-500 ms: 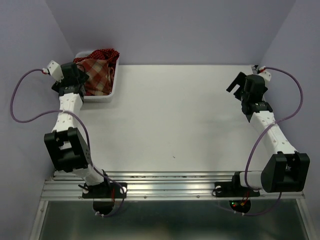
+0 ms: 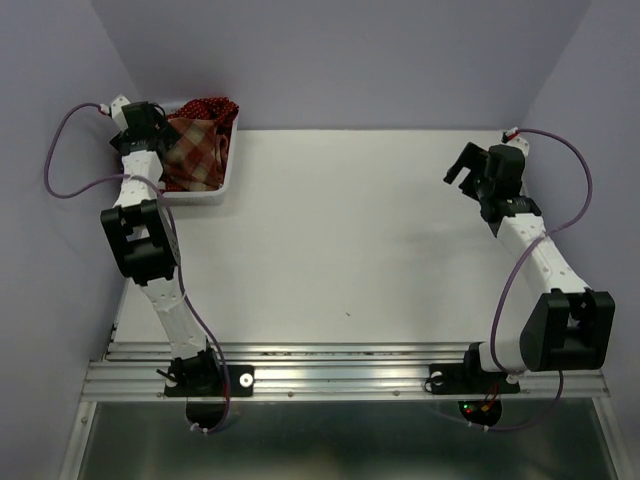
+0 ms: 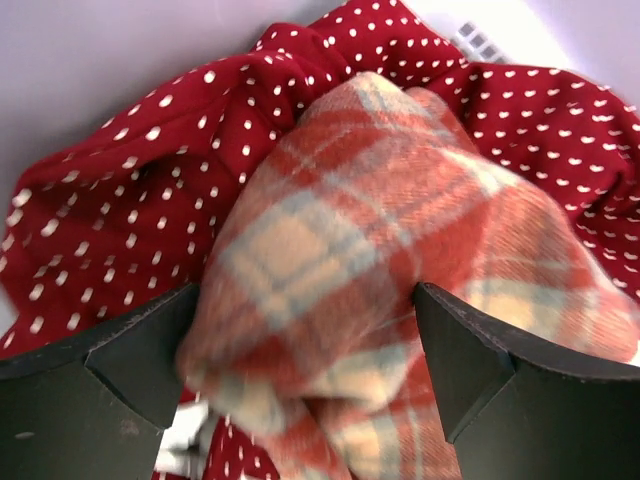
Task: Fold and stack the skirts
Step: Grab the skirt from the pile
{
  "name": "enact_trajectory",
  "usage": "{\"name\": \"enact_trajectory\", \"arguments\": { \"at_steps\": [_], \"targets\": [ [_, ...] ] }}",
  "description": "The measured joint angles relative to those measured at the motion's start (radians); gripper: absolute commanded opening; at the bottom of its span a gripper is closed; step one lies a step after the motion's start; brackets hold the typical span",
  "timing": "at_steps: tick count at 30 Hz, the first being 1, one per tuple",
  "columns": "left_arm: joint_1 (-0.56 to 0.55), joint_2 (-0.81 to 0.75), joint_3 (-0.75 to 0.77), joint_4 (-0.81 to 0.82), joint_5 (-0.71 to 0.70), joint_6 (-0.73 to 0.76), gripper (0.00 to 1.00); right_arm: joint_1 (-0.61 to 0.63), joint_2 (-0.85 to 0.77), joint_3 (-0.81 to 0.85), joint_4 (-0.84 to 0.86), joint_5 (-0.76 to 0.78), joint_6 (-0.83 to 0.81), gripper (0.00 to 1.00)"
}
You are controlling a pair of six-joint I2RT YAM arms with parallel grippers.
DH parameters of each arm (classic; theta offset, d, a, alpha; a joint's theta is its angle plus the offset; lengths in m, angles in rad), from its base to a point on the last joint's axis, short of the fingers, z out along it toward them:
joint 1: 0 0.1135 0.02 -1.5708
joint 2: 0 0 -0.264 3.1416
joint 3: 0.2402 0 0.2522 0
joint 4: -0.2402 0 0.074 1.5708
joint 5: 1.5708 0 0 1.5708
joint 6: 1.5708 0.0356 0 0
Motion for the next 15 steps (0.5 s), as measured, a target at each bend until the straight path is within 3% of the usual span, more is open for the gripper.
{"name": "enact_trajectory", "arguments": {
  "at_steps": [2, 5, 6, 7, 15],
  "targets": [
    [0.000, 0.049, 0.058, -0.018, -0.004, 0.016, 0.98, 0.000, 0.003, 0.000, 0.000, -0.006, 0.000, 1.00],
    [0.000, 0.105, 0.126, -0.039, -0.008, 0.036, 0.51, 0.000, 0.004, 0.000, 0.000, -0.019, 0.001, 1.00],
    [0.000, 0.119, 0.145, -0.045, -0.006, 0.047, 0.07, 0.000, 0.004, 0.000, 0.000, -0.021, 0.002, 1.00],
    [0.000, 0.123, 0.152, -0.050, -0.006, 0.053, 0.00, 0.000, 0.005, 0.000, 0.000, -0.025, 0.005, 1.00],
    [0.001, 0.094, 0.118, -0.004, 0.089, 0.068, 0.00, 0.000, 0.044, 0.007, 0.000, -0.056, 0.021, 1.00]
  ]
}}
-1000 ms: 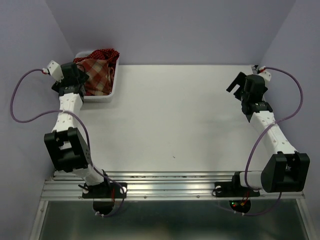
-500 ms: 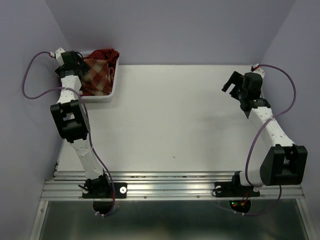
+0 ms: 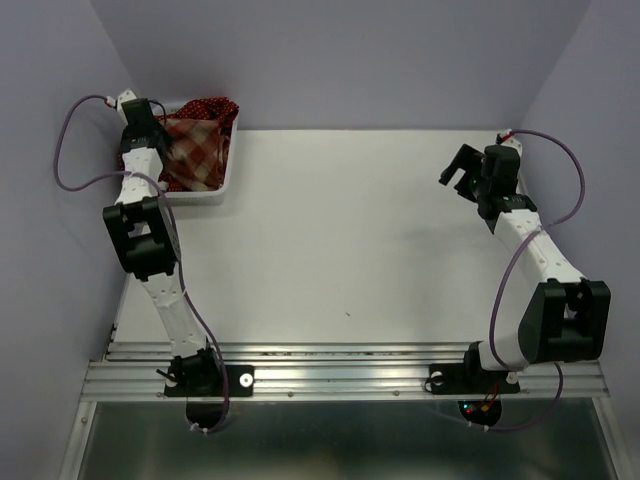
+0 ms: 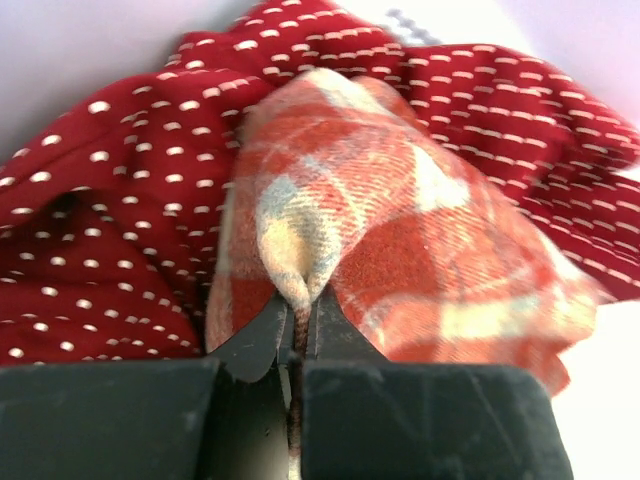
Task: Fold and stack the skirts
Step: Grab the skirt from the pile, then move the skirt to the center of the board
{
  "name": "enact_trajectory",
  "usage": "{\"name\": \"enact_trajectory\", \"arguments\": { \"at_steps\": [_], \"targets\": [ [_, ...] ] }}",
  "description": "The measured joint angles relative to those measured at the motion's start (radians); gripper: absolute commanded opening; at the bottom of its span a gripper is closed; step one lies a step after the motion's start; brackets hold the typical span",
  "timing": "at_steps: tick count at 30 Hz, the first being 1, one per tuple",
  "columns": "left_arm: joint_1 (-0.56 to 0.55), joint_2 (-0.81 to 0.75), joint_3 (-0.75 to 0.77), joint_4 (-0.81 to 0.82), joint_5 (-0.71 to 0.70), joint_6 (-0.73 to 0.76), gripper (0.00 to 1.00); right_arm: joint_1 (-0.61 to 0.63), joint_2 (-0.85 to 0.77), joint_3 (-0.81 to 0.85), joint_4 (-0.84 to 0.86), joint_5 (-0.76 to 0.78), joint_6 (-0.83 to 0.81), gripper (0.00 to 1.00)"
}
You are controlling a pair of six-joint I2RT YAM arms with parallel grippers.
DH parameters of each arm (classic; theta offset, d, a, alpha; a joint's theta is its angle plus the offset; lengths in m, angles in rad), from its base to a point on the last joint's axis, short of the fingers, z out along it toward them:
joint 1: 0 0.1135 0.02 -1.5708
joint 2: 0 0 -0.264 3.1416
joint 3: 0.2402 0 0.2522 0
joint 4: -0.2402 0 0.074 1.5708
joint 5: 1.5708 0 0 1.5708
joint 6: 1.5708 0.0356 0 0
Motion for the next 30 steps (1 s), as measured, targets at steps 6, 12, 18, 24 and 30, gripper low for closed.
{"name": "enact_trajectory", "arguments": {
  "at_steps": [6, 12, 18, 24, 30],
  "targets": [
    [0.001, -0.134, -0.077, 0.069, 0.183, -0.016, 0.00, 0.000, 0.007, 0.000, 0.003, -0.018, 0.002, 1.00],
    [-0.038, -0.369, -0.132, 0.165, 0.319, -0.050, 0.00, 0.000, -0.017, -0.002, 0.027, -0.028, -0.005, 1.00],
    [-0.263, -0.590, -0.134, 0.297, 0.350, -0.039, 0.00, 0.000, -0.098, -0.022, 0.084, -0.045, -0.013, 1.00],
    [-0.497, -0.670, -0.155, 0.373, 0.422, -0.037, 0.00, 0.000, -0.166, -0.063, 0.109, -0.047, -0.021, 1.00],
    [-0.520, -0.674, -0.400, 0.370, 0.398, -0.107, 0.99, 0.000, -0.222, -0.118, 0.104, -0.042, -0.022, 1.00]
  ]
}}
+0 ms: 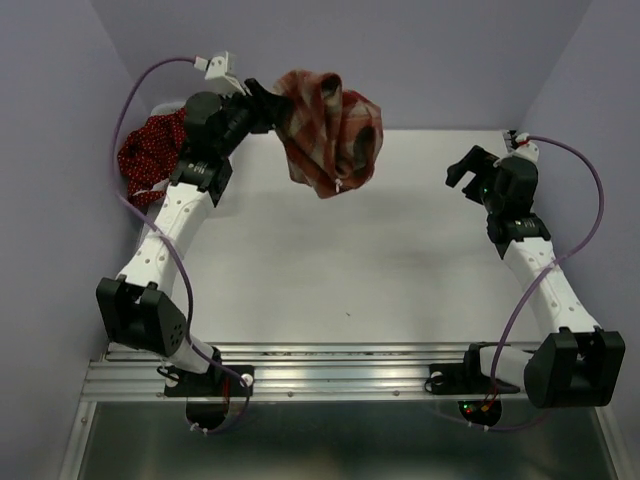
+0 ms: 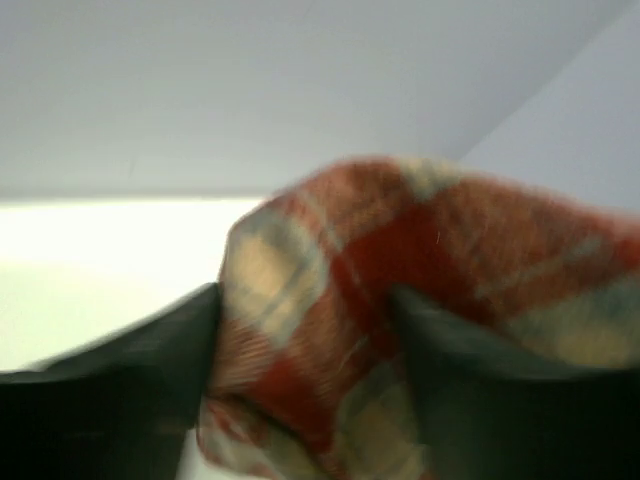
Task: Fold and stack the skirts
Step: Move the skirt to the center of the board, then flatten the skirt out
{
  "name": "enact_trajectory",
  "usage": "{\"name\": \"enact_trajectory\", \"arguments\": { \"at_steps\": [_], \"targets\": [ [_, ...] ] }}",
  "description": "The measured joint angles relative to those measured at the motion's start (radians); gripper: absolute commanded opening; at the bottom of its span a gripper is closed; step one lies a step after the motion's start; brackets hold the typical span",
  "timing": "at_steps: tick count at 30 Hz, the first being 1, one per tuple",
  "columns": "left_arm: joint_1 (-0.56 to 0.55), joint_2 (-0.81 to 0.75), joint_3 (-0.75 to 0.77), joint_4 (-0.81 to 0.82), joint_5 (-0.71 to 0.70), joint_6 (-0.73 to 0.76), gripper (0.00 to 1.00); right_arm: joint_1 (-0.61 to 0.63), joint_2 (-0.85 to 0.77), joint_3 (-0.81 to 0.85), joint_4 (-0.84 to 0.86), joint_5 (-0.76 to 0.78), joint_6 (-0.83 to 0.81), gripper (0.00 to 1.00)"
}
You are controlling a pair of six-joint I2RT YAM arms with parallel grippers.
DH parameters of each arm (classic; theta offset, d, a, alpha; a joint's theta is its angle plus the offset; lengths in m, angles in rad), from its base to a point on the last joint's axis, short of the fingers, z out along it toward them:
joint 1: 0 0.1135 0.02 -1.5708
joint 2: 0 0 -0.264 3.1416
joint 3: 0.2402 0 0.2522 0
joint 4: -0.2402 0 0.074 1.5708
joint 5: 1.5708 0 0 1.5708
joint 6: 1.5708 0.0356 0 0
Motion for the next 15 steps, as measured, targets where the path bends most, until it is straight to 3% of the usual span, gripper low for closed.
{"name": "enact_trajectory", "arguments": {
  "at_steps": [8, 15],
  "targets": [
    [0.003, 0.196, -0.227, -0.272, -0.111, -0.023, 0.99, 0.000, -0.010, -0.003, -0.082, 0.031, 0.003, 1.00],
    [0.002, 0.083, -0.401, -0.385, -0.217, -0.041, 0.99, 0.034, 0.026, -0.008, -0.104, -0.087, -0.011, 1.00]
  ]
}}
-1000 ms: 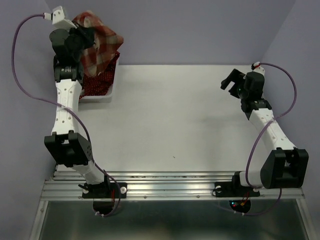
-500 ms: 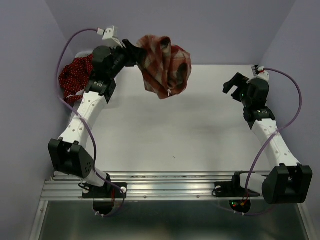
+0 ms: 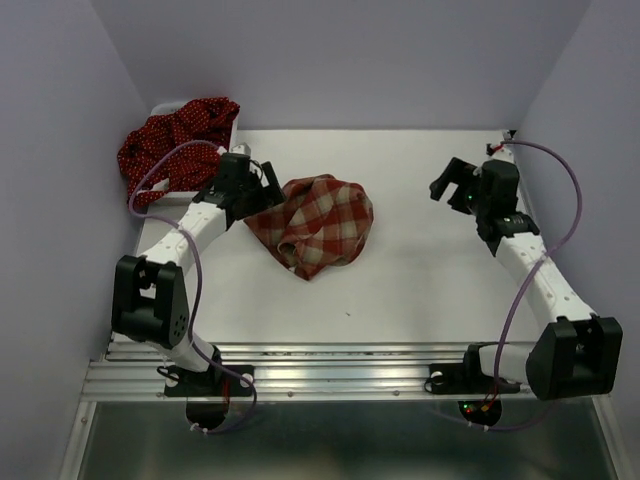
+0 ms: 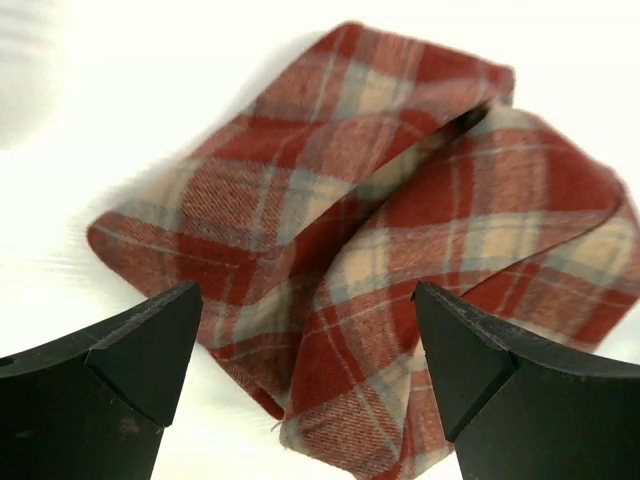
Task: Fold and stack the skirts
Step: Flatten the skirt out
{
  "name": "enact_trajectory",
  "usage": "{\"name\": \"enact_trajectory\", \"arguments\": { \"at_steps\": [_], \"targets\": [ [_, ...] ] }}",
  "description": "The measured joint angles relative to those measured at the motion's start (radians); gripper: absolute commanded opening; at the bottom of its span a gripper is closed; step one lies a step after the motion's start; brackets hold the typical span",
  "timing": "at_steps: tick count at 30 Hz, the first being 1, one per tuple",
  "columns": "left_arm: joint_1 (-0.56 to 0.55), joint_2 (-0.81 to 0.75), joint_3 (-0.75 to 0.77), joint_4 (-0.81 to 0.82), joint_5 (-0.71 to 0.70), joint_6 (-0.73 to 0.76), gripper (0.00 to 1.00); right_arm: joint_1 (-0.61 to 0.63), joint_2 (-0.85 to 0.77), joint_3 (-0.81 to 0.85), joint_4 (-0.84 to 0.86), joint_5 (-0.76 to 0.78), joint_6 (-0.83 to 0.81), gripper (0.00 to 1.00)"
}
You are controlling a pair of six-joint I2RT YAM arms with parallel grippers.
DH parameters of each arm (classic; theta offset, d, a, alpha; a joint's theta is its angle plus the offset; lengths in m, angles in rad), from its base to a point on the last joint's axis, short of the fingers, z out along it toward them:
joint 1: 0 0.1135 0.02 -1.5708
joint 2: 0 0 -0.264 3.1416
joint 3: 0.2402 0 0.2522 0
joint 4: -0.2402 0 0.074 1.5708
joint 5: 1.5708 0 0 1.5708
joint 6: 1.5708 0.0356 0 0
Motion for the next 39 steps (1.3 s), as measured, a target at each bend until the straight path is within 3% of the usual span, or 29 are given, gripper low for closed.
{"name": "enact_trajectory", "arguments": {
  "at_steps": [10, 17, 21, 23, 24, 28, 30, 32, 35, 39],
  "targets": [
    [0.002, -0.139, -0.094, -0.107, -0.233, -0.066, 0.99, 0.477, 0.152, 0.021, -0.018, -0.093, -0.109, 1.00],
    [0.019, -0.220, -0.217, -0.145, -0.319, -0.161, 0.99, 0.766, 0.328, 0.203, -0.025, -0.065, -0.238, 1.00],
    [0.060, -0.284, -0.269, -0.129, -0.329, -0.198, 0.99, 0.858, 0.466, 0.343, -0.053, -0.016, -0.303, 0.97],
    [0.089, -0.288, -0.286, -0.113, -0.325, -0.206, 0.99, 0.879, 0.540, 0.417, -0.064, 0.011, -0.317, 0.86],
    [0.107, -0.287, -0.299, -0.098, -0.315, -0.209, 0.99, 0.885, 0.571, 0.451, -0.079, 0.034, -0.328, 0.75],
    [0.135, -0.276, -0.317, -0.069, -0.294, -0.216, 0.99, 0.897, 0.672, 0.528, -0.124, 0.127, -0.349, 0.61],
    [0.137, -0.267, -0.318, -0.049, -0.283, -0.216, 0.99, 0.897, 0.695, 0.534, -0.144, 0.163, -0.355, 0.39],
    [0.138, -0.253, -0.318, -0.023, -0.268, -0.215, 0.99, 0.897, 0.713, 0.537, -0.164, 0.184, -0.362, 0.29],
    [0.140, -0.214, -0.318, 0.017, -0.240, -0.211, 0.99, 0.895, 0.724, 0.537, -0.191, 0.193, -0.373, 0.03],
    [0.144, -0.156, -0.318, 0.047, -0.206, -0.205, 0.99, 0.895, 0.718, 0.536, -0.203, 0.211, -0.359, 0.01]
  ]
}}
